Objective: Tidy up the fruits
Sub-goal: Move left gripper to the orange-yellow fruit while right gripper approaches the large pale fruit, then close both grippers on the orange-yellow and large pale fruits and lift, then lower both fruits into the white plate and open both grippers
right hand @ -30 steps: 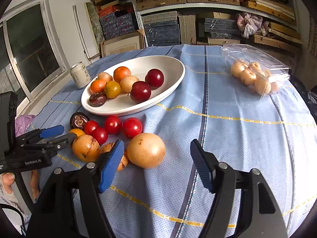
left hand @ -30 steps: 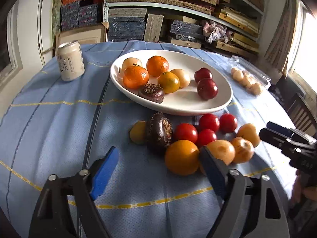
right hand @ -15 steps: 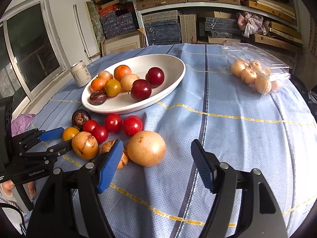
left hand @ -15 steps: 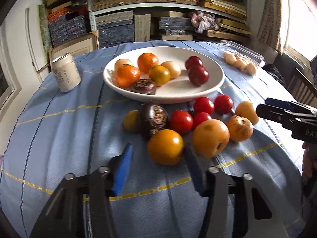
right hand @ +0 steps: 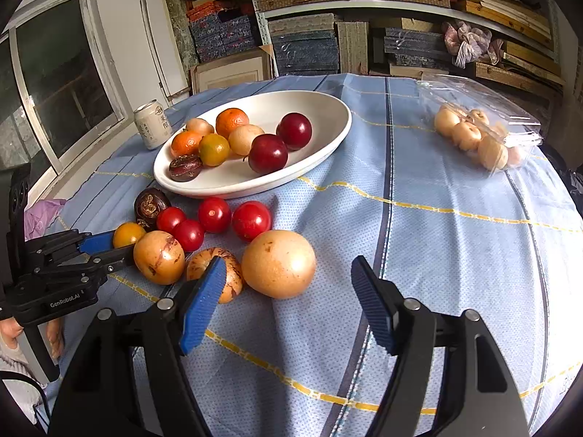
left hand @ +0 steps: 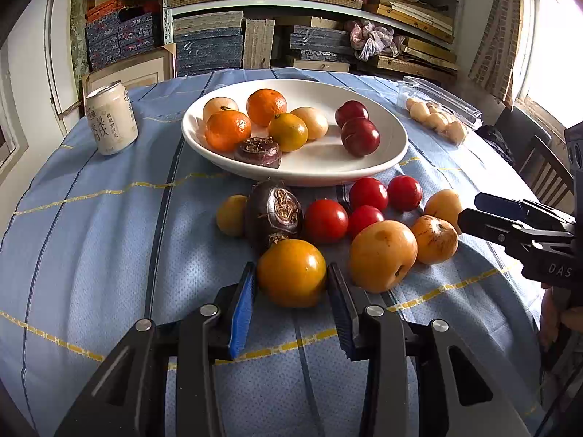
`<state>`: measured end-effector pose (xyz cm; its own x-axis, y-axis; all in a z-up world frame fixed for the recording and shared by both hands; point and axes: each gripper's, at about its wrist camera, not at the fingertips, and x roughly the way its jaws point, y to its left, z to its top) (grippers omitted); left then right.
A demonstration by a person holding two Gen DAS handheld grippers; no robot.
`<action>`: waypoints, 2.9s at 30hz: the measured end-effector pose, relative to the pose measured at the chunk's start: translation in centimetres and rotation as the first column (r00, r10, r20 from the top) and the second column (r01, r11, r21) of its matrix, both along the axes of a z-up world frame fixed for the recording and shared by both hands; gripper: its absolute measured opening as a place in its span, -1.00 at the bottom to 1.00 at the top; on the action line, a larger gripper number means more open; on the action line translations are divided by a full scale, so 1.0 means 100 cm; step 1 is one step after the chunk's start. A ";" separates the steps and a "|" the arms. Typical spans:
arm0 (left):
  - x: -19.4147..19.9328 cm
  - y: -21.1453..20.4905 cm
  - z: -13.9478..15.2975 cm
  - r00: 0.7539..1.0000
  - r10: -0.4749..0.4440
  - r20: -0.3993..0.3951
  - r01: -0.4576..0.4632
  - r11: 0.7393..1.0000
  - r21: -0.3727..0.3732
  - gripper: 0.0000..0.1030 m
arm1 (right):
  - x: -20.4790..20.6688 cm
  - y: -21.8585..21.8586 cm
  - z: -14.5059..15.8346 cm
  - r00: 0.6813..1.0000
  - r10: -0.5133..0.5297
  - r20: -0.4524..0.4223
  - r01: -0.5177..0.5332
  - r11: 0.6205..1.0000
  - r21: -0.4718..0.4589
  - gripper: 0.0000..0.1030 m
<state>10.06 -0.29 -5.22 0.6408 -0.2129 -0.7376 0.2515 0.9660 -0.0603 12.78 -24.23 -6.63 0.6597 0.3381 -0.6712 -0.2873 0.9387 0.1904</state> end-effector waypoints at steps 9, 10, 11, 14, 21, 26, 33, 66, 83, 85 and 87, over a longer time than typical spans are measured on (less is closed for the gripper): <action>0.002 0.000 -0.005 0.999 0.012 -0.033 -0.012 1.000 0.002 -0.23 | 0.011 0.006 -0.002 1.000 -0.025 -0.009 0.024 0.999 -0.046 0.31; 0.002 0.000 -0.005 0.999 0.014 -0.037 -0.014 1.000 0.002 -0.23 | 0.014 0.006 -0.003 1.000 -0.023 -0.019 0.022 0.999 -0.043 0.29; 0.002 0.000 -0.006 0.999 0.014 -0.040 -0.014 1.000 0.003 -0.23 | 0.016 0.006 -0.004 0.999 -0.016 -0.031 0.015 0.999 -0.035 0.24; 0.002 -0.001 -0.006 0.999 0.014 -0.041 -0.014 1.000 0.003 -0.23 | 0.026 0.004 -0.013 0.995 0.012 -0.100 -0.011 1.000 0.011 0.09; 0.002 0.000 -0.007 0.999 0.017 -0.041 -0.017 1.000 0.001 -0.23 | 0.024 0.006 -0.012 0.995 0.030 -0.092 -0.029 1.000 0.012 -0.10; 0.002 0.000 -0.007 0.999 0.013 -0.042 -0.013 1.000 0.000 -0.17 | 0.023 0.007 -0.013 0.996 0.030 -0.088 -0.030 1.000 0.000 -0.10; 0.004 0.001 -0.007 0.999 0.015 -0.042 -0.016 1.000 -0.027 -0.25 | 0.022 0.006 -0.012 0.996 0.026 -0.085 -0.026 1.000 0.007 -0.10; 0.104 -0.057 0.026 0.997 -0.067 -0.039 0.066 0.997 -0.026 -0.24 | 0.178 0.045 0.057 1.000 -0.013 -0.006 0.013 1.000 -0.017 -0.11; 0.082 -0.020 0.042 0.999 0.027 0.024 -0.026 0.999 -0.021 0.08 | 0.120 0.019 0.086 0.994 -0.035 0.104 0.030 0.998 0.050 0.41; 0.065 -0.010 0.049 0.998 0.049 0.046 -0.048 0.999 -0.012 0.12 | 0.087 0.009 0.094 0.990 -0.045 0.131 0.033 0.995 0.091 0.51; 0.048 0.000 0.051 0.996 0.068 0.055 -0.068 0.998 -0.013 0.12 | 0.063 0.000 0.098 0.988 -0.055 0.147 0.037 0.991 0.127 0.62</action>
